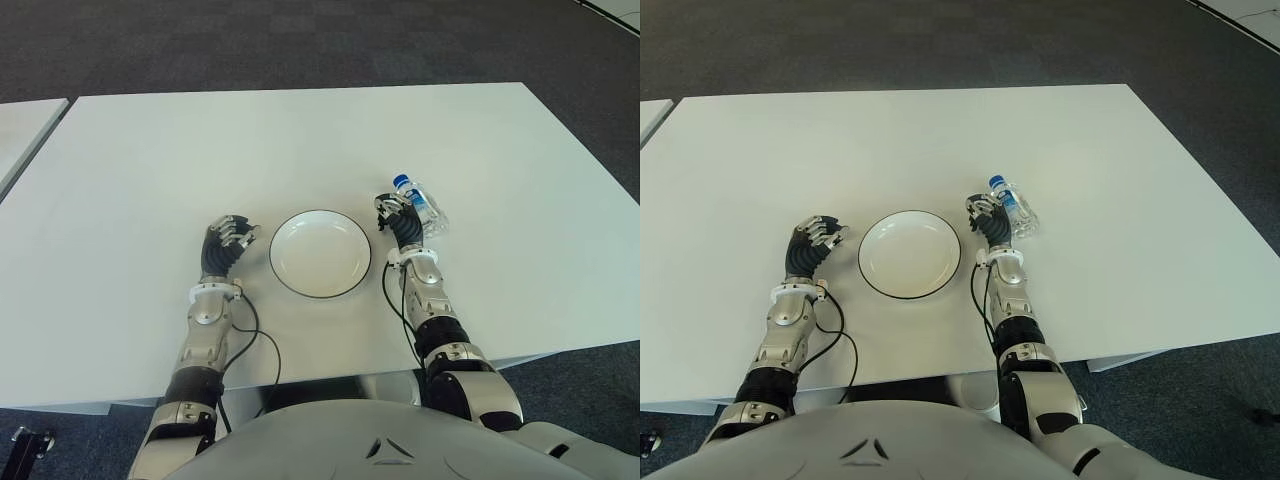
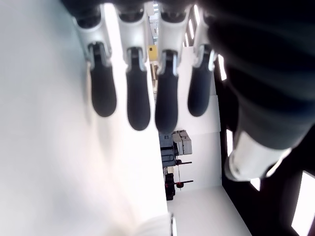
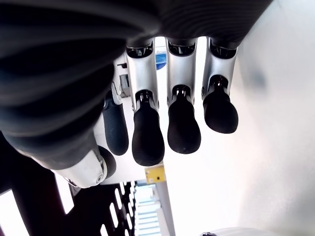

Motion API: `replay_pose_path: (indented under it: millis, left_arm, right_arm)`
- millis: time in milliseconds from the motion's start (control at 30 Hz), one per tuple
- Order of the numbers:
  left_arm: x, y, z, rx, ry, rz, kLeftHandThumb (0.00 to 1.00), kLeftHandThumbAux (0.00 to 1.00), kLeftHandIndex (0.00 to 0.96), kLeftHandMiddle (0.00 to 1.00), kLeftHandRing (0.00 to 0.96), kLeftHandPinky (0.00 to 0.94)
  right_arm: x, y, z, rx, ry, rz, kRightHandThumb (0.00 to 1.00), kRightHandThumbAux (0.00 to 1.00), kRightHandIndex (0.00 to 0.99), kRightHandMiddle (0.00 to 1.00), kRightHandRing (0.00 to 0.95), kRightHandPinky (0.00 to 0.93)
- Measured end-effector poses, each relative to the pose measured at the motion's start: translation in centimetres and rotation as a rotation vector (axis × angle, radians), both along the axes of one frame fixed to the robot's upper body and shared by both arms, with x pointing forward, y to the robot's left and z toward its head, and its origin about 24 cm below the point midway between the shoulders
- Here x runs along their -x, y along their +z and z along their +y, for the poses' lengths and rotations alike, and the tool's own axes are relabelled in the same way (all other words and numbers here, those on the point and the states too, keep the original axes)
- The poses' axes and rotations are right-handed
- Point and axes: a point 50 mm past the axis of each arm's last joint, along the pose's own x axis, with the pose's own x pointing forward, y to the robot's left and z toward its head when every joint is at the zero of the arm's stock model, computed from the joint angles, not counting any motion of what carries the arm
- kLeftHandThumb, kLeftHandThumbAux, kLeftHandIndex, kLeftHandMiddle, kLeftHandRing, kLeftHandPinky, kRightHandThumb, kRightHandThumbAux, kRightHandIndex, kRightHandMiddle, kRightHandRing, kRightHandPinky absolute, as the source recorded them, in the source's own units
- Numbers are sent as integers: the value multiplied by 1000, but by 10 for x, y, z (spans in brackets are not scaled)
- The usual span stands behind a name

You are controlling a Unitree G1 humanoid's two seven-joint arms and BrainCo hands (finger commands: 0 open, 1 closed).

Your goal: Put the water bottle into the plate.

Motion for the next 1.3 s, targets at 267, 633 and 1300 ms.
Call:
replay_pose_path:
  millis: [267,633,1300]
  left_arm:
    - [0,0,0,0,0,-1,706,718,430,494,489,488]
    - [1,1,1,1,4,-4,707,718,430,495,491,491]
    - [1,1,1,14,13,-5,704,721,429,485,467,458]
  right_arm:
    - [3,1,1,30,-15,-15,701,730,438,752,734,730]
    - [26,3,3,308,-56,-210,687,733,418,613,616,588]
    - [26,22,-11,950,-180,-587,383,458,0,2,2,5]
